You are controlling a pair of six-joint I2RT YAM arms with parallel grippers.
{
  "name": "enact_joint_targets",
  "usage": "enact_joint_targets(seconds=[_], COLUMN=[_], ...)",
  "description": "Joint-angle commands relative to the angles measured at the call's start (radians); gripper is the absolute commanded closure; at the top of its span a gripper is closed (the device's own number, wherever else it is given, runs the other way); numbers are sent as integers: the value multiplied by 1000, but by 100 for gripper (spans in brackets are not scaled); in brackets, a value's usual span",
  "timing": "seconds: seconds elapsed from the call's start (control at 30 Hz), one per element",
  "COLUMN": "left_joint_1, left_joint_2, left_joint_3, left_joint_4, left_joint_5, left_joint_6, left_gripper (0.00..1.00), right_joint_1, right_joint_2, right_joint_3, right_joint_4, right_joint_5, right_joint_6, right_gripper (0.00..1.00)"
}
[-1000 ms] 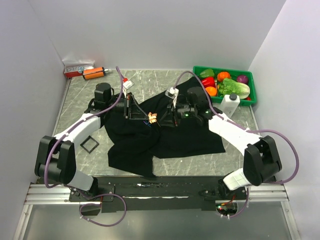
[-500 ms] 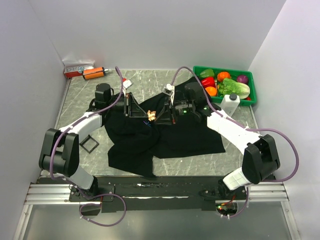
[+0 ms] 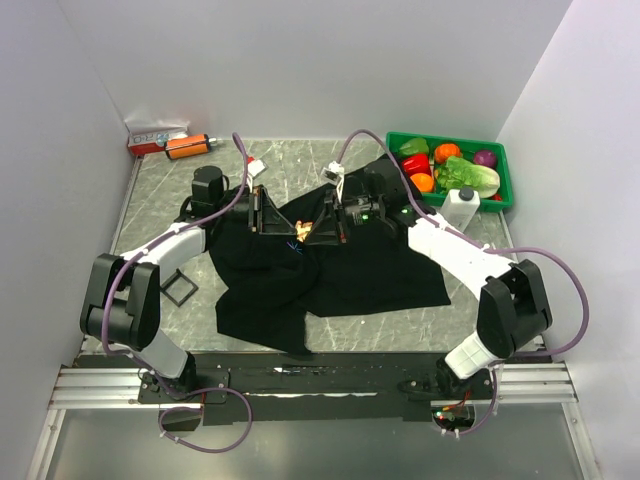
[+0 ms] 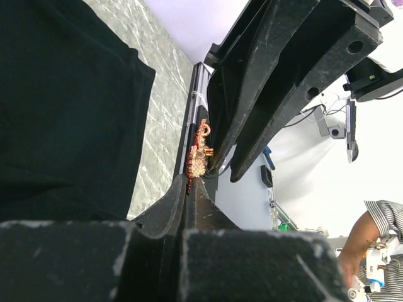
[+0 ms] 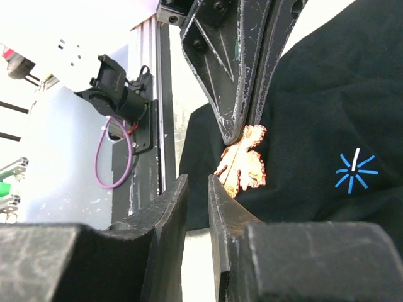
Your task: Remove the brooch from the garment
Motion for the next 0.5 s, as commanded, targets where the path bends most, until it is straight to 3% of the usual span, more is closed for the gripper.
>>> enact_joint_targets(seconds=[0.0,0.23,0.33,0.47], left_joint_1=[-8,-10,-10,-10], left_joint_2=[-31,-36,-33,-34], left_joint_3=[36,37,45,57], left_joint_4=[25,-40,-93,-144], left_joint_5=[36,31,26,19], left_joint_6=[13,70,116,163], left_gripper=[99,99,99,99], right_joint_1=[5,-7,-15,-16], right_joint_2=[8,-33,-58,-84], right_joint_3=[57,91,123,120], right_joint_4=[45,35,-27,-73], right_joint_5=[26,-1,-18,87], right_joint_6=[41,41,-28,-97], right_gripper=[73,71,65,52])
